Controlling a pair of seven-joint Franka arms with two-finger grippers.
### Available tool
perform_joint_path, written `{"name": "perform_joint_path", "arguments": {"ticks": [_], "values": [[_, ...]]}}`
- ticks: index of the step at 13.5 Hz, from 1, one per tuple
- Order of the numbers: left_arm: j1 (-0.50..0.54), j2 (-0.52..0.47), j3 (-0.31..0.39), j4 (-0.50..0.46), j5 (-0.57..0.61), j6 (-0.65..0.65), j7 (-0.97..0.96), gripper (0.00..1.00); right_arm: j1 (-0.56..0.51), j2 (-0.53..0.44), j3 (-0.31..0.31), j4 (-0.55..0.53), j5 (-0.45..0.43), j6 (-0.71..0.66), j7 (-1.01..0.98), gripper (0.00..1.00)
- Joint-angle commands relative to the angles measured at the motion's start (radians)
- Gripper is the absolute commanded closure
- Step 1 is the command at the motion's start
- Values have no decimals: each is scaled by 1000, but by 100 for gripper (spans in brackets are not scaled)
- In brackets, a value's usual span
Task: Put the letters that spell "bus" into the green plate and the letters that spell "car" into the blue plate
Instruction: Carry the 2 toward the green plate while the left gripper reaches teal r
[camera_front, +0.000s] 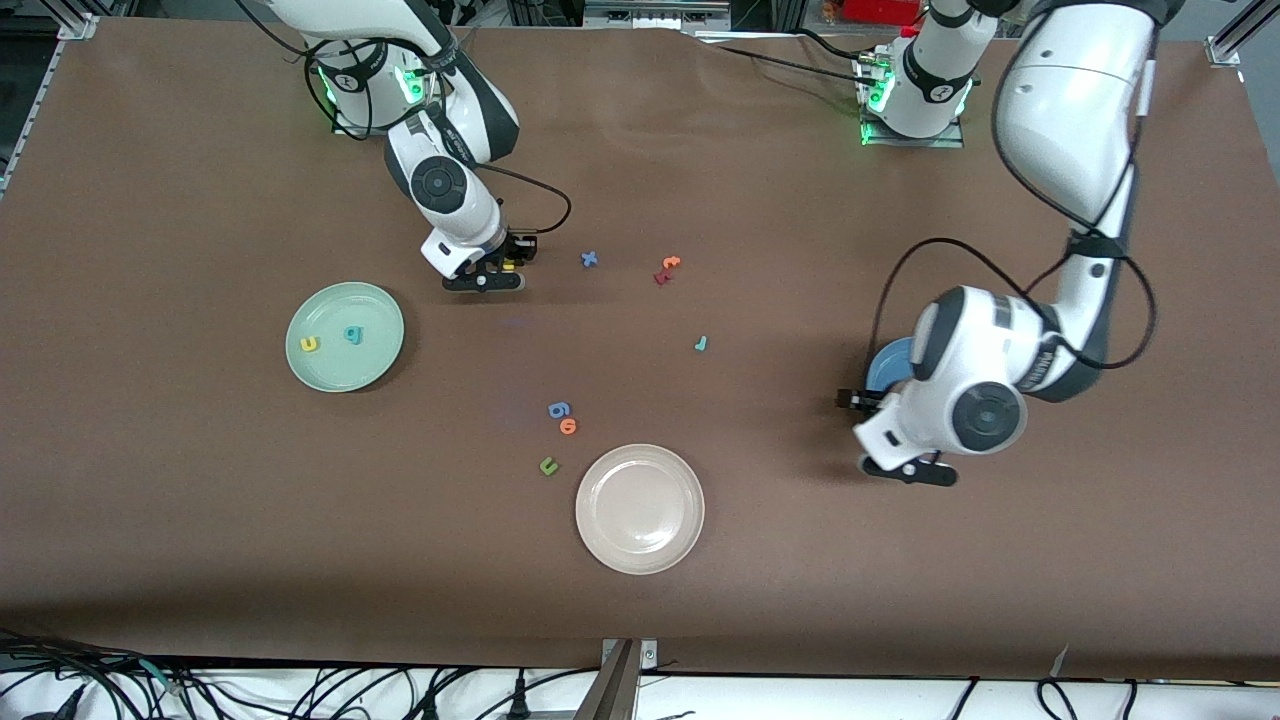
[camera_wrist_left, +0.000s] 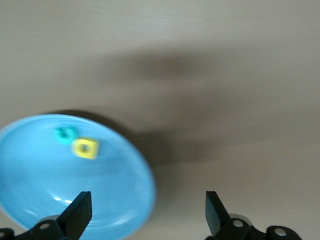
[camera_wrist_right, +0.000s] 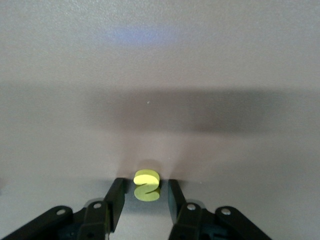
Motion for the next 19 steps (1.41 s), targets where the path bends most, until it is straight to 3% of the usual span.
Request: {"name": "perform_joint_path", "arguments": {"ticks": [1,4,8,13,16,19], "values": [[-47,-15,6,-59,0,66,-100,0,3,-22,-4,-28,-14,-2,5,61],[-86,-47,-5,-117,0,113,-194,0,4,-20,-4,-26,-14,35,2,61],[-138,-122,-11,-267,0,265,-324,0,4,-11,-4,-28,-14,70,-1,61],[-188,-153,-86,-361,16,406,-541,0,4,-10,-5,-26,-26,78,-4,62],[-201,-152,-89,-369,16,428,-578,0,4,-10,-5,-28,-28,76,-2,69],[-230,-146,-89,-407,16,511,-636,0,4,-5,-5,-28,-26,76,2,85]]}}
